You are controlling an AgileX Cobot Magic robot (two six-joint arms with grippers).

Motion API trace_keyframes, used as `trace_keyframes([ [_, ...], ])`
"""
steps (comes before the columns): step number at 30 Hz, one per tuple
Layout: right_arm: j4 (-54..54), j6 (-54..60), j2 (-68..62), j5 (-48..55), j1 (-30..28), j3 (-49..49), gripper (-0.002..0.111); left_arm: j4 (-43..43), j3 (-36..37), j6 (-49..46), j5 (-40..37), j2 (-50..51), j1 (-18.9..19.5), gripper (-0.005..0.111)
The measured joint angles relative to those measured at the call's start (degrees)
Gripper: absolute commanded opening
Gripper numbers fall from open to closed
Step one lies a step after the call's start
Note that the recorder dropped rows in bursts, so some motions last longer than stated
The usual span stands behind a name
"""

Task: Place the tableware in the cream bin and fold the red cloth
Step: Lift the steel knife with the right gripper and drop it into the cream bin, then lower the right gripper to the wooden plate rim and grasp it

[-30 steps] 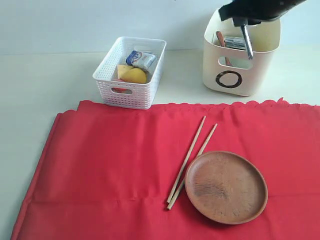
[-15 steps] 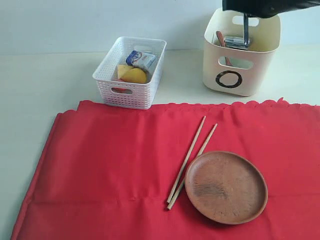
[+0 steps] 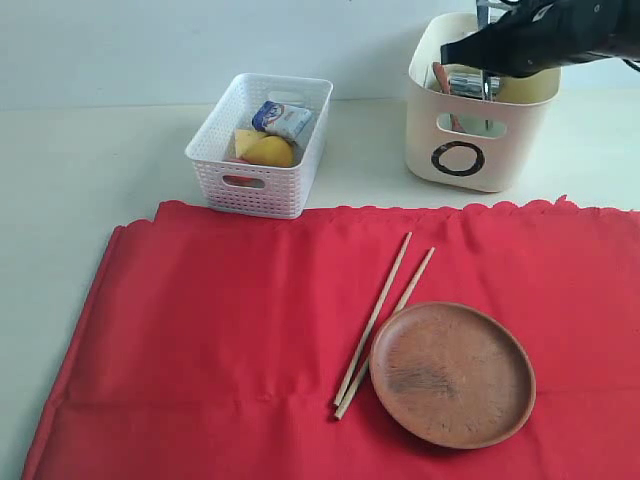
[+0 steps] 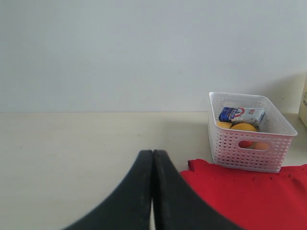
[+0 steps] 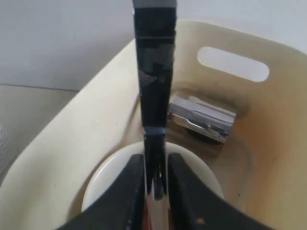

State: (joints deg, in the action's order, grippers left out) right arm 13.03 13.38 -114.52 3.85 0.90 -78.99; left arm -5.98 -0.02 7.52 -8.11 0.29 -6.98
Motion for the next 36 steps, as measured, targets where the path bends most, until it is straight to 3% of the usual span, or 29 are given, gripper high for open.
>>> trace_keyframes([
  [2,0.00,0.00,-0.87,0.00,0.00,0.00,0.043,0.00,0.00,0.00,0.00,0.00,0.00,0.001],
  [5,0.00,0.00,-1.56,0.12,0.00,0.00,0.049,0.00,0.00,0.00,0.00,0.00,0.00,0.001],
  [22,0.00,7.40,17.52,29.46,0.00,0.00,0.049,0.00,0.00,0.00,0.00,0.00,0.00,0.001],
  [36,2.07,11.95,18.77,55.94,0.00,0.00,0.049,0.00,0.00,0.00,0.00,0.00,0.00,0.001],
])
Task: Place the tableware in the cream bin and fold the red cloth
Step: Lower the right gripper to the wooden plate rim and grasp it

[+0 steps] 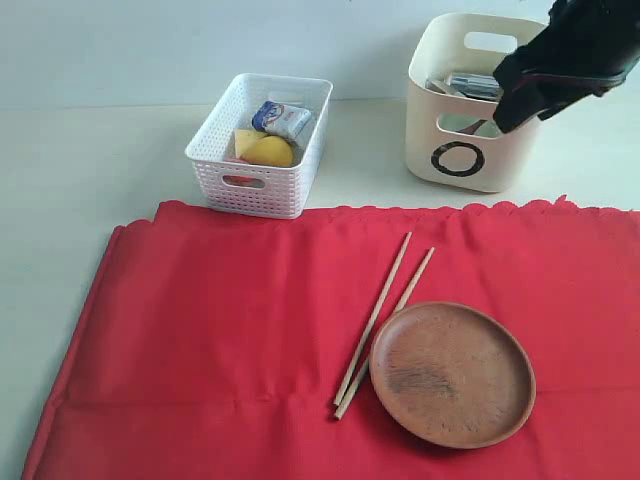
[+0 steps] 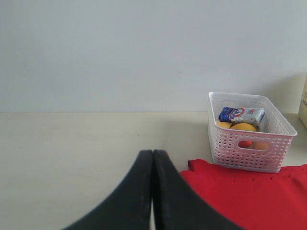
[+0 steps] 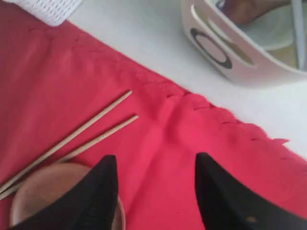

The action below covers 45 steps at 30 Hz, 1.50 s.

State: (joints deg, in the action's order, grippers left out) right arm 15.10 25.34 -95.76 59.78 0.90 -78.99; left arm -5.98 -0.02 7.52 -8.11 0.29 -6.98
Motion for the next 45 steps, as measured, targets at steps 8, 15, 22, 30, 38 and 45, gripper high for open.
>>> trace_keyframes([
  [8,0.96,2.38,-4.65,4.84,0.00,2.52,0.049,0.00,0.00,0.00,0.00,0.00,0.00,0.001],
  [15,0.96,4.49,-10.16,5.35,0.00,5.74,0.049,0.00,0.00,0.00,0.00,0.00,0.00,0.001],
  [22,0.96,4.62,-16.82,6.11,0.00,5.99,0.049,0.00,0.00,0.00,0.00,0.00,0.00,0.001],
  [30,3.32,8.43,-23.24,8.41,0.00,5.99,0.049,0.00,0.00,0.00,0.00,0.00,0.00,0.001],
  [38,6.46,12.98,-24.25,8.85,0.00,5.99,0.049,0.00,0.00,0.00,0.00,0.00,0.00,0.001],
  [45,8.86,15.72,-24.68,8.85,0.00,5.99,0.049,0.00,0.00,0.00,0.00,0.00,0.00,0.001],
])
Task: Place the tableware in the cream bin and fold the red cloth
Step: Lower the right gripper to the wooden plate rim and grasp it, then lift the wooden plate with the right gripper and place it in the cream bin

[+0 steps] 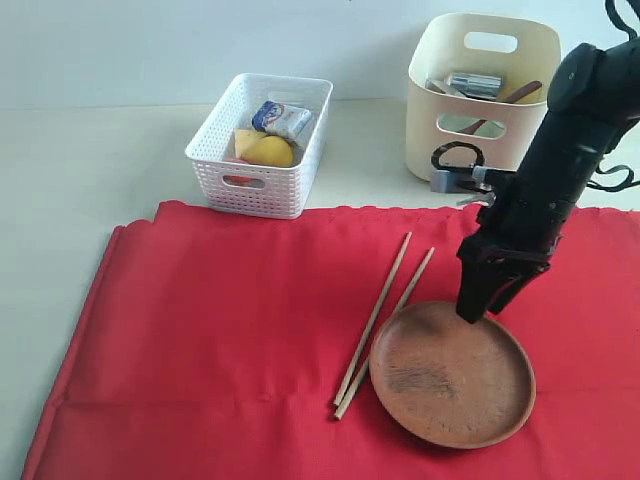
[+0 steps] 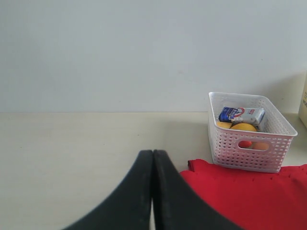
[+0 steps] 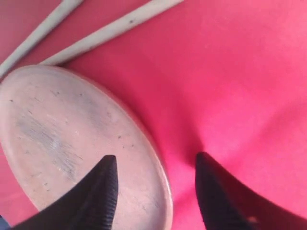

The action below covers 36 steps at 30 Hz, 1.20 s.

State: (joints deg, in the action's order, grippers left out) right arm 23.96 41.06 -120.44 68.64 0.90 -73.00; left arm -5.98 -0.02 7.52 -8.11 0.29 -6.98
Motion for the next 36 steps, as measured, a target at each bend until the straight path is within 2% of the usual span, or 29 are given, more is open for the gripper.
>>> trace_keyframes([
  [6,1.10,3.69,-0.45,-1.28,0.94,1.70,0.048,0.00,0.00,0.00,0.00,0.00,0.00,0.001],
  [8,0.81,4.08,-0.36,-1.65,1.61,1.70,0.044,0.00,0.00,0.00,0.00,0.00,0.00,0.001],
  [13,-0.36,4.56,-0.30,-2.95,2.51,1.79,0.017,0.00,0.00,0.00,0.00,0.00,0.00,0.001],
  [17,-1.21,4.56,-0.30,-2.95,2.64,2.04,0.000,0.00,0.00,0.00,0.00,0.00,0.00,0.001],
  [27,-1.30,3.99,0.14,-2.42,2.64,2.14,0.000,0.00,0.00,0.00,0.00,0.00,0.00,0.001],
  [36,-2.80,3.29,12.85,0.59,2.77,1.52,0.000,0.00,0.00,0.00,0.00,0.00,0.00,0.001],
])
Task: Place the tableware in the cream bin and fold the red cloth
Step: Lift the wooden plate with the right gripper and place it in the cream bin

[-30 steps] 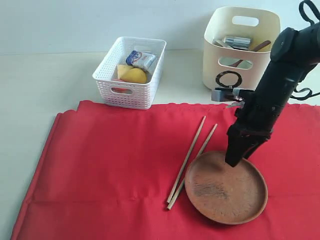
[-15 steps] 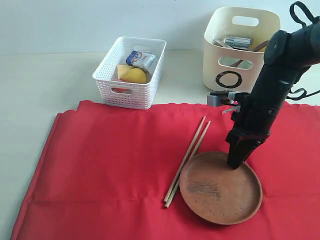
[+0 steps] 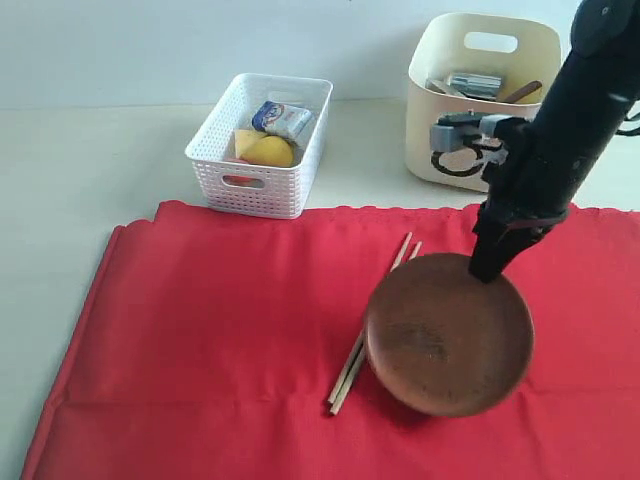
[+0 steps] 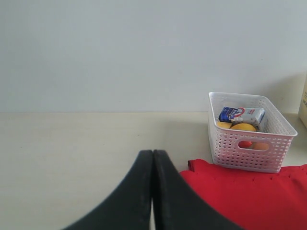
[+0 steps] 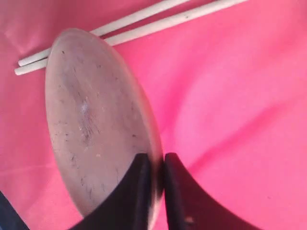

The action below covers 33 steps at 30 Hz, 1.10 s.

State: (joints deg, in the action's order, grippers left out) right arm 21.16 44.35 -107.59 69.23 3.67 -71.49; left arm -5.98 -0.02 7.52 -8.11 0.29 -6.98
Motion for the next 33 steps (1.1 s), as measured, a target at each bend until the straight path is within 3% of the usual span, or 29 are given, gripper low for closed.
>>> trace_keyframes([
  [7,7.30,5.68,5.35,0.22,-0.70,-4.61,0.000,0.00,0.00,0.00,0.00,0.00,0.00,0.001],
  [16,21.08,6.44,6.99,-1.16,-8.01,-7.98,0.000,0.00,0.00,0.00,0.00,0.00,0.00,0.001],
  [25,32.88,0.28,6.88,-17.73,-17.11,-7.98,0.000,0.00,0.00,0.00,0.00,0.00,0.00,0.001],
  [33,35.12,-9.20,3.83,-29.08,-23.39,-7.49,0.000,0.00,0.00,0.00,0.00,0.00,0.00,0.001],
])
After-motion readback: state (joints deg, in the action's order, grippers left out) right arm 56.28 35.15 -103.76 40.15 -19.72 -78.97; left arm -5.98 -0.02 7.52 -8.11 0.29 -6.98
